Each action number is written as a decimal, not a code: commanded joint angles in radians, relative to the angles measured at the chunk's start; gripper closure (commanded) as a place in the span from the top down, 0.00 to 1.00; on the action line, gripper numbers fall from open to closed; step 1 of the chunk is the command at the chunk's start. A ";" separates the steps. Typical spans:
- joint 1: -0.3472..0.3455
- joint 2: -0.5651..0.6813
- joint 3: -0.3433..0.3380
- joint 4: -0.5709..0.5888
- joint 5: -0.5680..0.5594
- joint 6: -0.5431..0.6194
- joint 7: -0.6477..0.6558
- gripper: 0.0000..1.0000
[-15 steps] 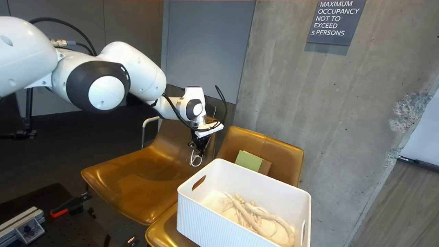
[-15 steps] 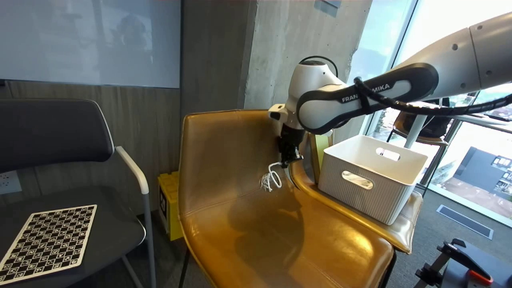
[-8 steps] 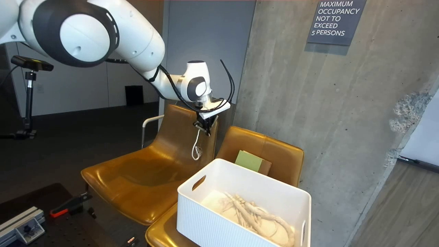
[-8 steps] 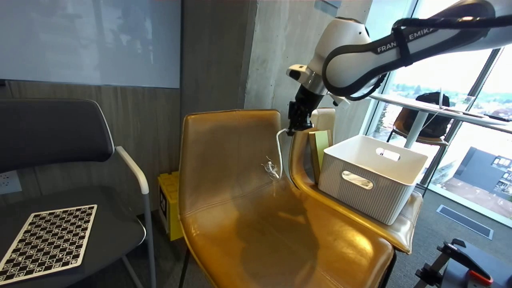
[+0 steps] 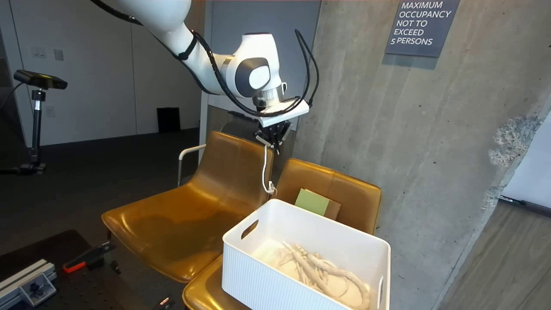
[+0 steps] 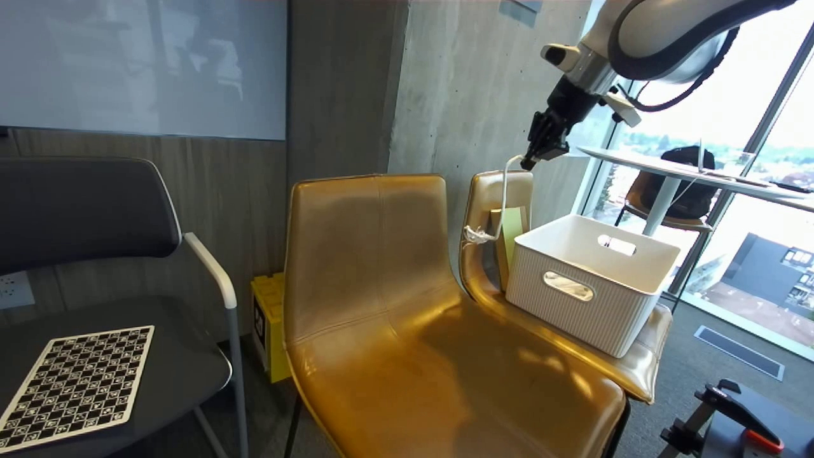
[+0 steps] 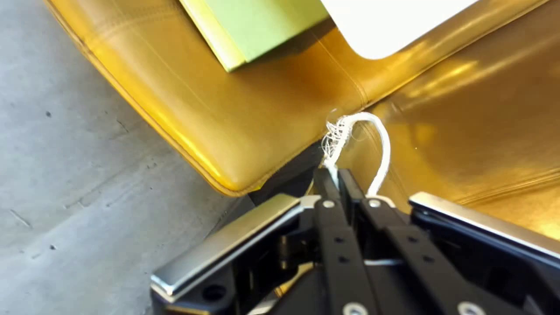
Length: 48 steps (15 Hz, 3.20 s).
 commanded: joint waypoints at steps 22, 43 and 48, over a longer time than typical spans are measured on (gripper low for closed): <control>-0.124 -0.478 -0.390 -0.439 0.391 -0.059 -0.424 0.01; -0.044 -0.429 -0.272 -0.784 0.632 0.030 -0.548 1.00; -0.043 -0.435 -0.273 -0.789 0.635 0.032 -0.551 1.00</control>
